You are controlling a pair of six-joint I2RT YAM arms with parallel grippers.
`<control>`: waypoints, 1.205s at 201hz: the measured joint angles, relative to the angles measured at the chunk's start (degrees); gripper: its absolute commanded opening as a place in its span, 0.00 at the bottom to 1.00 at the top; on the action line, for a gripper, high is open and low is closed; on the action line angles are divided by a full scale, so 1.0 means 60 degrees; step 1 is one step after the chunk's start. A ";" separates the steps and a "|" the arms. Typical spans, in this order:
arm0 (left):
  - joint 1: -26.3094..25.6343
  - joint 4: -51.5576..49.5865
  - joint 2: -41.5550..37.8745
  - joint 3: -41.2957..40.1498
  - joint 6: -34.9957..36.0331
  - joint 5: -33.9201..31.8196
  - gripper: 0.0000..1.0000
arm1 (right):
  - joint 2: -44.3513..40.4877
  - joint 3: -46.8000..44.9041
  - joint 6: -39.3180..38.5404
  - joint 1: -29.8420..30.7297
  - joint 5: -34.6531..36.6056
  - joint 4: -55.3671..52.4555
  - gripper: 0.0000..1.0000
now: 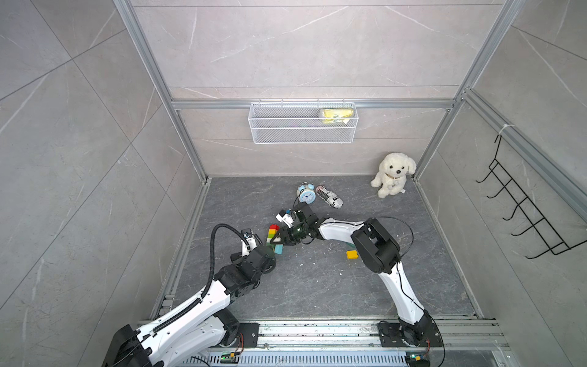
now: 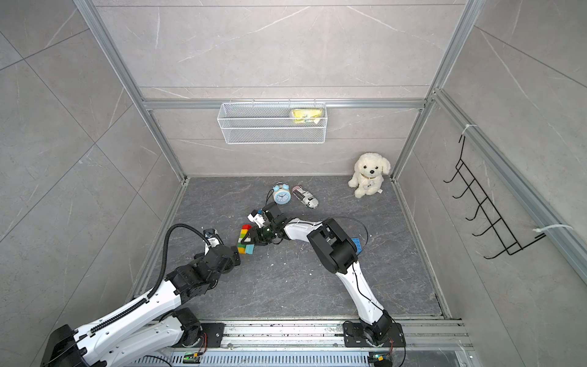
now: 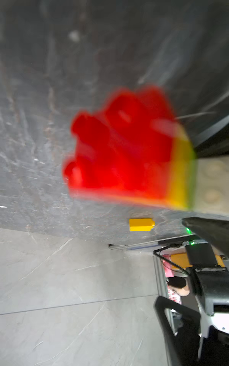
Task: Assemble the letter h with lego
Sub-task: Place the lego brick at the center of the board.
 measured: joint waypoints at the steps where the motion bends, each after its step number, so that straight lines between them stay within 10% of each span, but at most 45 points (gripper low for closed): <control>1: 0.0000 0.0000 -0.0004 0.0000 0.0000 0.0000 1.00 | 0.0015 0.0029 -0.0004 0.0000 -0.0015 -0.0011 0.58; 90: 0.0000 -0.0189 -0.0302 0.0000 -0.0015 0.0000 1.00 | 0.0295 0.0765 0.0270 0.0029 0.0255 -0.0670 0.82; 136: 0.0000 -0.0200 -0.0393 0.0000 -0.0080 0.0000 1.00 | -0.0783 -0.0197 -0.0594 0.0291 0.2135 -0.1315 1.00; 242: 0.0000 -0.0197 -0.0415 0.0000 -0.0182 0.0015 1.00 | -0.4441 -0.4018 -0.1249 -0.0091 0.6666 -0.1224 1.00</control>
